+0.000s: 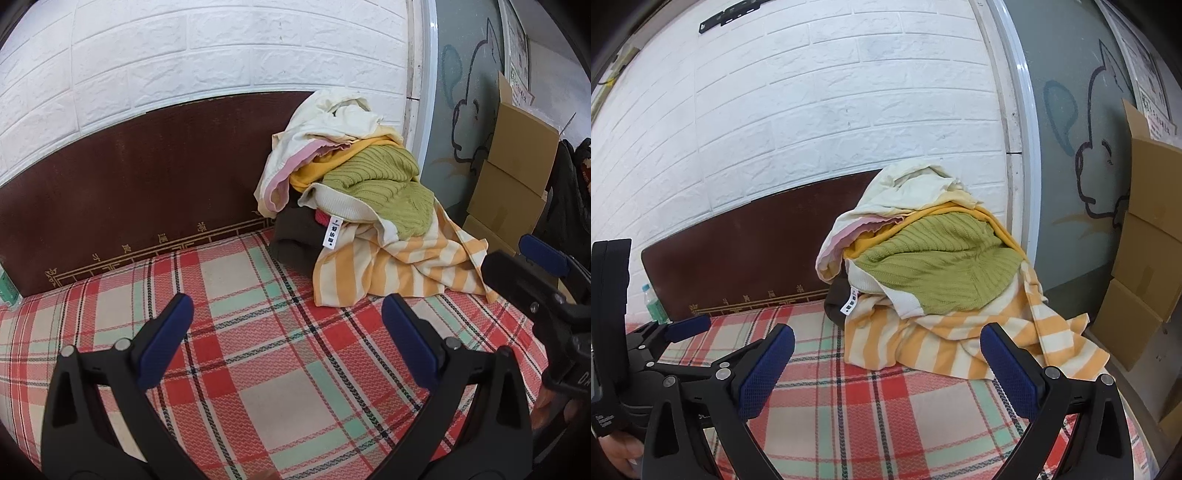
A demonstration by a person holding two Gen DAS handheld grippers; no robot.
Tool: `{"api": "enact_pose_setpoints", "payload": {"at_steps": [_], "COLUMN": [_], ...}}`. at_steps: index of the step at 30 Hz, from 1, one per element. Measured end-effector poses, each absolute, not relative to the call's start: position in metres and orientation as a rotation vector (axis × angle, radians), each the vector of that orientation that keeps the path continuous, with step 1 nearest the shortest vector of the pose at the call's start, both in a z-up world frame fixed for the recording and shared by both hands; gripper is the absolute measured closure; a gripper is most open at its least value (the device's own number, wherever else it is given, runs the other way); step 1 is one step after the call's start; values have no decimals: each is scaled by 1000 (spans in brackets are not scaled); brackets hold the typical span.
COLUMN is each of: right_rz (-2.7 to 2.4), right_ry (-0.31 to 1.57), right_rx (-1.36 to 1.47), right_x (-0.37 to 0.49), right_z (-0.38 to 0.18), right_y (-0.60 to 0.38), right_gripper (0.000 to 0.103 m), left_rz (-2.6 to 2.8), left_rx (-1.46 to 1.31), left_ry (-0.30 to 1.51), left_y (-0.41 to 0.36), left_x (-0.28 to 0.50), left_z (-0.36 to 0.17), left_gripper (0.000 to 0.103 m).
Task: Fold clothes
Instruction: 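Move both grippers toward the clothes pile on the bed, then grasp the green knit sweater with both grippers and lift it off the pile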
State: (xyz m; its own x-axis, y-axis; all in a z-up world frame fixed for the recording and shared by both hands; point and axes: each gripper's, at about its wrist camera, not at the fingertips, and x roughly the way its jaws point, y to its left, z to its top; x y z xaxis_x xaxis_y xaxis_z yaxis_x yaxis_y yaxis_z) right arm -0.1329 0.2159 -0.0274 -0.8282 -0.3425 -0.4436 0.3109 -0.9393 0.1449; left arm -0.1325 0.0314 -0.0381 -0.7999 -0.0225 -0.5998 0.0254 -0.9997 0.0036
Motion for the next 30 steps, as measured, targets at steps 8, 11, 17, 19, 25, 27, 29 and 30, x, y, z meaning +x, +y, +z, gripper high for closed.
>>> {"api": "enact_pose_setpoints", "payload": {"at_steps": [8, 11, 17, 19, 25, 27, 29, 30], "right_rz": [-2720, -2710, -2715, -2718, -2712, -2711, -2706, -2709], "right_ry": [-78, -92, -38, -18, 126, 203, 221, 215], "right_rx": [786, 838, 800, 784, 787, 806, 837, 851], "right_x": [-197, -219, -217, -215, -229, -240, -256, -263], "right_z": [-45, -52, -55, -55, -65, -73, -82, -84], "right_y": [216, 214, 203, 200, 178, 167, 158, 156], "right_gripper": [3, 7, 7, 7, 7, 9, 33, 39], "left_rz": [-2917, -2916, -2919, -2921, -2922, -2918, -2914, -2910], "left_rx": [1047, 1042, 1031, 1029, 1029, 1033, 1034, 1034], "left_ry": [64, 63, 55, 53, 49, 48, 41, 40], "left_y": [14, 13, 12, 12, 12, 10, 8, 7], "left_x": [-148, -152, -158, -159, -164, -165, -166, -167], "left_z": [-55, -56, -56, -56, -58, -59, -60, -61], "left_gripper": [1, 1, 1, 1, 1, 1, 1, 1]}}
